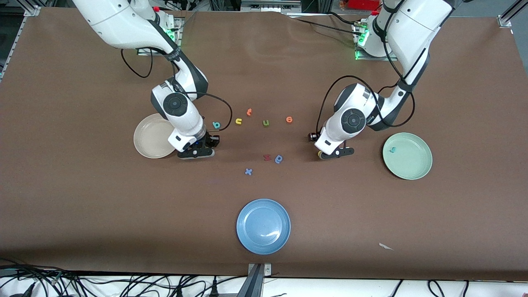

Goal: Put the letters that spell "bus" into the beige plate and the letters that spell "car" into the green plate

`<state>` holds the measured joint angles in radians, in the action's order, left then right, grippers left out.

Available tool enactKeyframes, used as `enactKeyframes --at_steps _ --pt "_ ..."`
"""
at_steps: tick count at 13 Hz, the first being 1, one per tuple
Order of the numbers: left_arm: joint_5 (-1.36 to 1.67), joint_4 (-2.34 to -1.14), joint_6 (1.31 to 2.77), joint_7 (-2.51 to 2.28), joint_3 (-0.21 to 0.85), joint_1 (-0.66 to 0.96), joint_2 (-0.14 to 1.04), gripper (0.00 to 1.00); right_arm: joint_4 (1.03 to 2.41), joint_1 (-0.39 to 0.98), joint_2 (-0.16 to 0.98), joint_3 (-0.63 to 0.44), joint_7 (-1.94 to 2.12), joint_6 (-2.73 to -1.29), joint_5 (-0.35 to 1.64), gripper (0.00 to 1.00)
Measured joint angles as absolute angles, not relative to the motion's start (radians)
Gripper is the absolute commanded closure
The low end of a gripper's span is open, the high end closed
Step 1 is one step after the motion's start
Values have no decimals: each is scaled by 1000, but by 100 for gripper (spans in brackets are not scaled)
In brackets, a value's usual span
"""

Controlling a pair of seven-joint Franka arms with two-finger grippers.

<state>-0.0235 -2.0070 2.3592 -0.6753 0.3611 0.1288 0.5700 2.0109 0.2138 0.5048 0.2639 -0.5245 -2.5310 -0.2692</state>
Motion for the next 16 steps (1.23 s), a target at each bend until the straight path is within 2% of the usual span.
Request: enactKeyframes --at_steps 1,3,4,5,7,8,10,12,13,16 --pt "-24 -2017 2359 -675 361 130 570 30 2011 203 464 257 -480 -2480 -269 88" --pt "-25 -2026 2360 -675 361 132 570 43 2013 154 383 250 -372 -2379 -269 88" --pt "-25 -2025 2361 -675 361 132 570 45 2021 120 350 249 -313 -2345 -264 88" --pt "-25 -2025 2361 -675 361 132 568 45 2037 85 324 247 -253 -2330 -254 87" --pt "-25 -2025 2361 -675 361 132 567 56 2093 21 291 246 -153 -2327 -228 85" --pt "-25 -2025 2361 -675 361 132 566 58 2126 -2 283 245 -130 -2333 -222 75" --pt "-26 -2025 2362 -675 361 132 564 60 2198 -22 278 245 -117 -2400 -218 42" --pt "-28 -2024 2365 -675 360 132 564 61 2273 -29 279 245 -117 -2500 -218 16" --pt "-33 -2024 2366 -675 360 132 564 61 2297 -32 279 245 -117 -2530 -218 10" --pt "-38 -2023 2369 -675 359 132 564 61 2309 -38 276 245 -117 -2546 -216 10"
